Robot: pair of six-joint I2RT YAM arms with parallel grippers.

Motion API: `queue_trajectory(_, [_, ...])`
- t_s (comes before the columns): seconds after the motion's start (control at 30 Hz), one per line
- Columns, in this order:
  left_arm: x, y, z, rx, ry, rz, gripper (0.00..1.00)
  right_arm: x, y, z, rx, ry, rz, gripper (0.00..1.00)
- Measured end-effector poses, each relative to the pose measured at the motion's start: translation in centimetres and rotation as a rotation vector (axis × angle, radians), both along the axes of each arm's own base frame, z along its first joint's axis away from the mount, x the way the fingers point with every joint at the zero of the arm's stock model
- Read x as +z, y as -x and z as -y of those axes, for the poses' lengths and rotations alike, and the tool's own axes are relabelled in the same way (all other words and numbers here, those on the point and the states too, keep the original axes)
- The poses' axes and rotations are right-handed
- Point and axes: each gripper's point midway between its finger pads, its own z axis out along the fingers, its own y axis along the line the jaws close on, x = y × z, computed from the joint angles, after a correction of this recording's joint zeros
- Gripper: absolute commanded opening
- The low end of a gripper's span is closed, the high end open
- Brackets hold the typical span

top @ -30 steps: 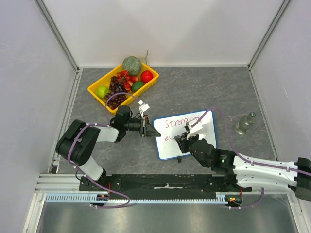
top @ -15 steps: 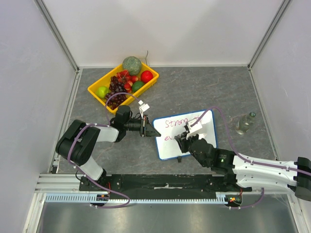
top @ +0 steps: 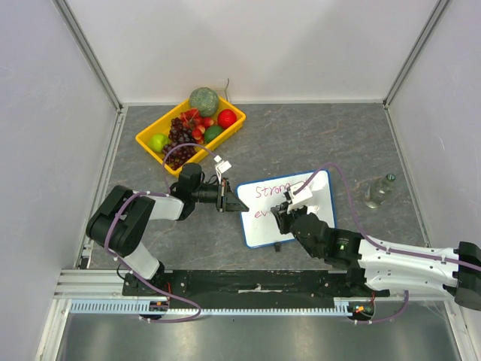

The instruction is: Write a sentence on the whiteboard

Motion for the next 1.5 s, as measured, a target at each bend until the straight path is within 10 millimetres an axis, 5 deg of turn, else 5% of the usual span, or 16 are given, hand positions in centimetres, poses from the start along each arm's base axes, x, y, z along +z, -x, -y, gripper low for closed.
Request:
queue_trajectory(0.53, [0.0,0.0,0.0,0.000,0.000,-0.001,0.02,0.5,-0.1,-0.4,0.008,0.003,0.004,0.00])
queue_trajectory(0.87, [0.0,0.0,0.0,-0.001,0.000,0.000,0.02,3.8,0.3,0.3,0.017,-0.109,0.044,0.00])
queue_trajectory(1.27, [0.0,0.0,0.0,-0.001,0.000,0.000,0.02,-0.2,0.6,0.6,0.022,-0.009,-0.011,0.00])
queue_trajectory(1.5, [0.0,0.0,0.0,-0.001,0.001,0.000,0.02,-0.4,0.7,0.4,0.028,-0.020,-0.017,0.00])
